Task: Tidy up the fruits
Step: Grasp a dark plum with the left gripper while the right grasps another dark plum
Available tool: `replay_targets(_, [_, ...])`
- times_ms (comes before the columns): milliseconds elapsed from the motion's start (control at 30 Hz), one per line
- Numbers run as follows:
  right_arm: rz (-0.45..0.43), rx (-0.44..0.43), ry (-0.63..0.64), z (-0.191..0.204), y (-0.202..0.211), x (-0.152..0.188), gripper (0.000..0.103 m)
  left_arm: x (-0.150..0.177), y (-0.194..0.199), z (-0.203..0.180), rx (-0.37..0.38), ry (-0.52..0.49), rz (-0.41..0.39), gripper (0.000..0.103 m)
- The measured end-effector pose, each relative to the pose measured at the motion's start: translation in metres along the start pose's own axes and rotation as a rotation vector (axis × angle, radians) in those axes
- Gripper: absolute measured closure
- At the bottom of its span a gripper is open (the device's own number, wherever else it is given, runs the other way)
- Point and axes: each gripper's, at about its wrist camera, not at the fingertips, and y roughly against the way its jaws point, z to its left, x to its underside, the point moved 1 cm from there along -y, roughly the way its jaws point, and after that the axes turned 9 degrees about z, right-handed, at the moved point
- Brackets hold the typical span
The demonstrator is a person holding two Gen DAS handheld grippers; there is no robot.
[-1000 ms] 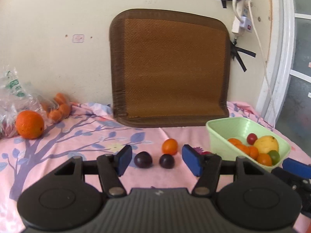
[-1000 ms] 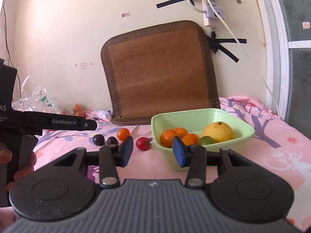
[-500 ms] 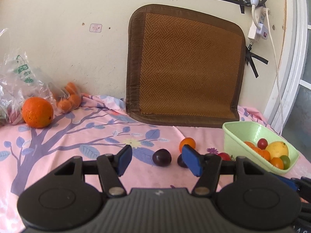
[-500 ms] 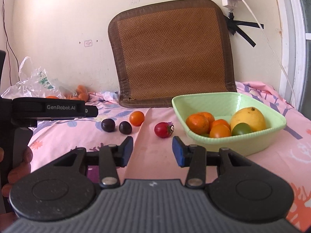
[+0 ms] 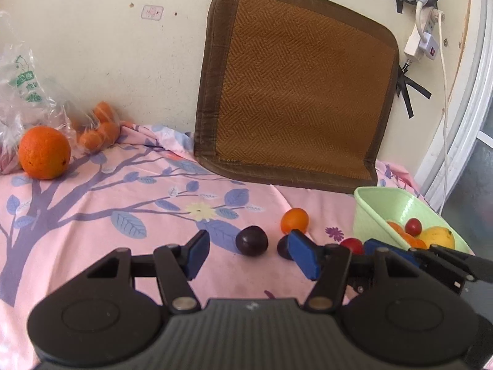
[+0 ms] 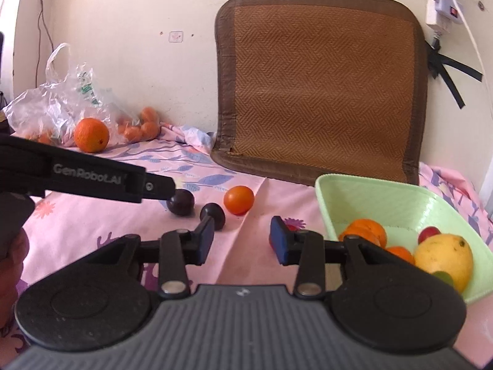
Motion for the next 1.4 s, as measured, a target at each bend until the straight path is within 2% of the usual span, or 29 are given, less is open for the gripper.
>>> replay_targets(100, [0.004,-0.038,0.065,0.009,-0.009,-0.007,0.06,-0.01,-0.014,0.006,0.03,0.045,0.048,0.045])
replay_targets(167, [0.023,-0.056,0.085,0.013,-0.016,-0.011,0.06,-0.017,-0.023,0.006,0.021,0.044,0.062,0.045])
replay_targets(267, [0.065,-0.035,0.128,0.019,-0.028,-0.015,0.06,-0.02,-0.033,0.004,0.027,0.034,0.081,0.048])
replay_targets(400, [0.11,-0.047,0.156,0.02,-0.036,-0.015,0.06,-0.016,-0.043,0.004,0.043,0.045,0.103,0.049])
replay_targets(467, [0.12,-0.053,0.164,0.021,-0.037,-0.015,0.06,-0.017,-0.04,0.006,0.061,0.054,0.086,0.05])
replay_targets(600, [0.125,-0.057,0.156,0.021,-0.038,-0.015,0.06,-0.016,-0.041,0.009,0.075,0.07,0.092,0.05])
replay_targets(767, [0.13,-0.049,0.121,0.016,-0.039,-0.015,0.06,-0.015,-0.042,0.004,0.056,0.042,0.092,0.05])
replay_targets(800, [0.133,-0.051,0.11,0.015,-0.04,-0.015,0.06,-0.015,-0.042,0.005,0.059,0.042,0.094,0.057])
replay_targets(900, [0.142,-0.063,0.094,0.013,-0.043,-0.018,0.06,-0.014,-0.043,0.006,0.061,0.052,0.095,0.061])
replay_targets(1033, [0.159,-0.081,0.053,0.006,-0.051,-0.023,0.06,-0.014,-0.043,0.007,0.058,0.051,0.093,0.061])
replay_targets(1067, [0.165,-0.09,0.039,0.004,-0.052,-0.024,0.061,-0.014,-0.043,0.006,0.054,0.048,0.092,0.063])
replay_targets(1100, [0.169,-0.105,0.029,0.003,-0.053,-0.024,0.073,-0.013,-0.044,0.006,0.053,0.045,0.096,0.074])
replay_targets(1133, [0.172,-0.117,0.026,0.003,-0.054,-0.025,0.079,-0.013,-0.044,0.006,0.052,0.045,0.097,0.073])
replay_targets(1400, [0.14,-0.089,0.006,0.003,-0.019,-0.009,0.079,-0.013,-0.044,0.007,0.054,0.045,0.095,0.074])
